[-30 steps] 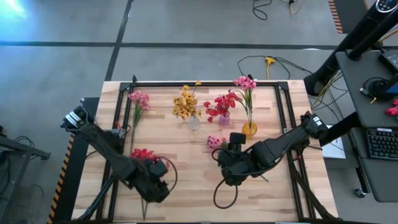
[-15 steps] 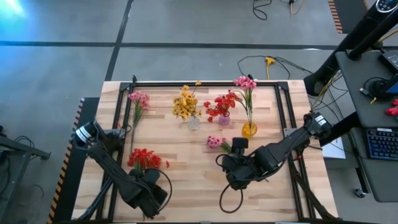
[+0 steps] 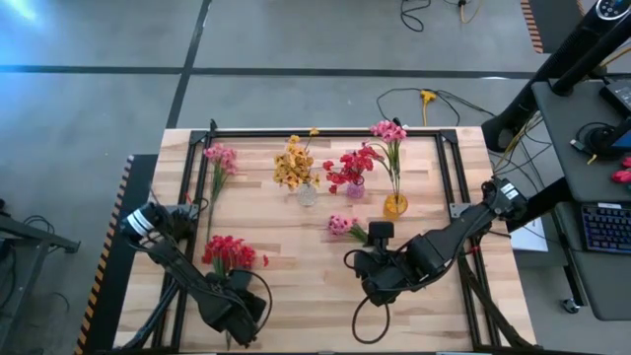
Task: Sort flowers into vase by color
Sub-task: Put the right red flowers into the pink vase
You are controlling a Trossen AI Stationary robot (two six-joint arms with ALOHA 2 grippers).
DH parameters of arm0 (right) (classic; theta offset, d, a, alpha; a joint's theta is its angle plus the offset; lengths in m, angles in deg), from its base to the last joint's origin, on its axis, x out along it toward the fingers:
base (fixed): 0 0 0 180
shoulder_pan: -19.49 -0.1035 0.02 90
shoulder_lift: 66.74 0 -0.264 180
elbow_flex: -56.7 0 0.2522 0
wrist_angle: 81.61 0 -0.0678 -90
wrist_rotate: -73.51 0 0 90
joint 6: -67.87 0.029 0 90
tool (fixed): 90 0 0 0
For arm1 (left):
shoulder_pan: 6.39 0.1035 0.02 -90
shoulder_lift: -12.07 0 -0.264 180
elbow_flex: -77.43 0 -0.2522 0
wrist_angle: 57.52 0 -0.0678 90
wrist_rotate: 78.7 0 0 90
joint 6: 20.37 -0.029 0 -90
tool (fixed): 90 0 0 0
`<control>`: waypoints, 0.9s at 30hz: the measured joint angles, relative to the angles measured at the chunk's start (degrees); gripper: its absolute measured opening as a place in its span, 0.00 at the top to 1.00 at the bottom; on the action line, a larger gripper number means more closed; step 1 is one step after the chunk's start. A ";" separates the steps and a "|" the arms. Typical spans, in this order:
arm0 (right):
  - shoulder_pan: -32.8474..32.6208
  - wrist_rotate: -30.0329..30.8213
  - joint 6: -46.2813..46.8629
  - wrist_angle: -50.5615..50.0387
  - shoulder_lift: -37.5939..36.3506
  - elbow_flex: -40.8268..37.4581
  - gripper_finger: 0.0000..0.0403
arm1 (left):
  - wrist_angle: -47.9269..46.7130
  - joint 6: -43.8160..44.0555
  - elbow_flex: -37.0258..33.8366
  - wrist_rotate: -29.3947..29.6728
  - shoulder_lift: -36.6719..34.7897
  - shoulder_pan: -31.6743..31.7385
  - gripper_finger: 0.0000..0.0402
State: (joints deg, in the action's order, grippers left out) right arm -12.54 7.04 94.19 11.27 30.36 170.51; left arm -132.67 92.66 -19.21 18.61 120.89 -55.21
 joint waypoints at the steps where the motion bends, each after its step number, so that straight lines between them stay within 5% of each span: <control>1: 0.02 0.00 -0.02 0.00 0.00 0.00 0.26 | 0.02 -0.04 0.00 0.00 0.42 0.00 0.61; 6: 0.02 -0.01 -0.39 0.22 0.00 0.00 0.26 | 0.86 -0.12 0.10 -0.35 2.29 0.00 0.70; 12: 0.02 0.00 -0.39 0.21 0.00 0.00 0.26 | 0.77 -0.31 0.01 -0.01 1.78 -0.12 0.95; 18: -0.13 0.00 -0.85 0.20 -0.09 0.00 0.26 | 0.80 -3.03 0.08 0.31 -0.93 -0.97 0.98; 23: -1.20 0.34 -0.96 0.95 -1.07 -0.07 0.26 | 0.85 -8.05 4.58 9.93 -3.76 -3.23 0.99; 27: -2.34 1.33 -2.60 7.12 -1.83 -0.92 0.26 | 0.86 -18.21 11.15 23.69 -6.01 -6.34 0.99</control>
State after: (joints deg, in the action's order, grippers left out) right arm -14.89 8.37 91.60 18.39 28.54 169.59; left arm -131.82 74.45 -8.06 42.30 114.88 -61.55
